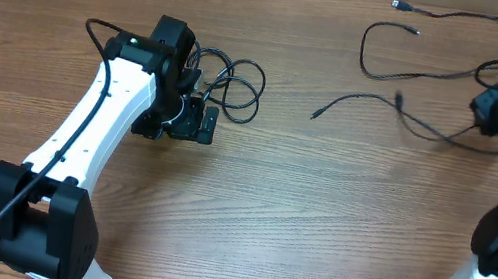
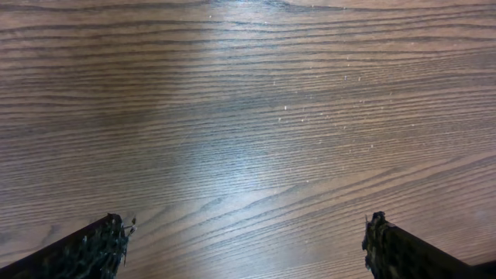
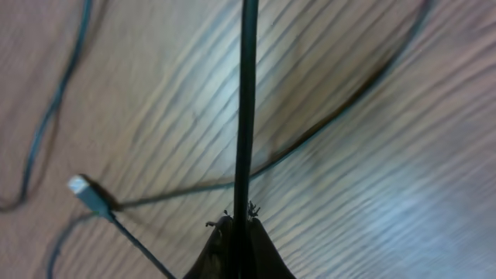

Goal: Untangle cables

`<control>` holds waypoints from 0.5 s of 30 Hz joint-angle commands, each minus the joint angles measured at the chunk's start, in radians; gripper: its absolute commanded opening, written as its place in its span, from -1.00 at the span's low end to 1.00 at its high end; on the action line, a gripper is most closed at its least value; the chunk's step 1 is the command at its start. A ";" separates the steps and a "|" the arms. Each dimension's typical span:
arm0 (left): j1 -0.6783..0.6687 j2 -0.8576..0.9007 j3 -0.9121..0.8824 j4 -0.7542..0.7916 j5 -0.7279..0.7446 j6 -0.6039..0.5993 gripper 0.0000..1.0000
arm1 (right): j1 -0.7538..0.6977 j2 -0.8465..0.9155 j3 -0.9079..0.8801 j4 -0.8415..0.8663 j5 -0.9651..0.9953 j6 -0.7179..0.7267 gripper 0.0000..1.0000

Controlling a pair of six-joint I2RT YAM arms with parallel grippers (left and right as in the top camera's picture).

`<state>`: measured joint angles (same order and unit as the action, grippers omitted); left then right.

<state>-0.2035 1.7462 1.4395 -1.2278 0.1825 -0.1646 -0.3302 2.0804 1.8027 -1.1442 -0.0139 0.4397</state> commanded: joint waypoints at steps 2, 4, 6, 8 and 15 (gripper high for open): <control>-0.007 0.001 -0.005 0.002 -0.006 0.000 0.99 | 0.005 0.019 -0.008 -0.021 -0.082 -0.048 -0.82; -0.008 0.000 -0.005 0.002 -0.006 0.000 0.99 | 0.005 0.019 -0.008 -0.035 -0.082 -0.049 -0.71; -0.008 0.001 -0.005 0.003 -0.006 0.000 0.99 | 0.005 0.021 -0.008 -0.046 -0.081 -0.058 -0.57; -0.008 0.000 -0.005 0.003 -0.006 0.000 0.99 | 0.005 0.022 -0.009 -0.052 -0.081 -0.085 -0.22; -0.008 0.001 -0.005 0.002 -0.006 0.000 0.99 | 0.006 0.023 -0.009 -0.086 -0.093 -0.098 0.84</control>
<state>-0.2035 1.7462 1.4395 -1.2259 0.1825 -0.1646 -0.3264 2.1078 1.7912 -1.2236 -0.0925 0.3550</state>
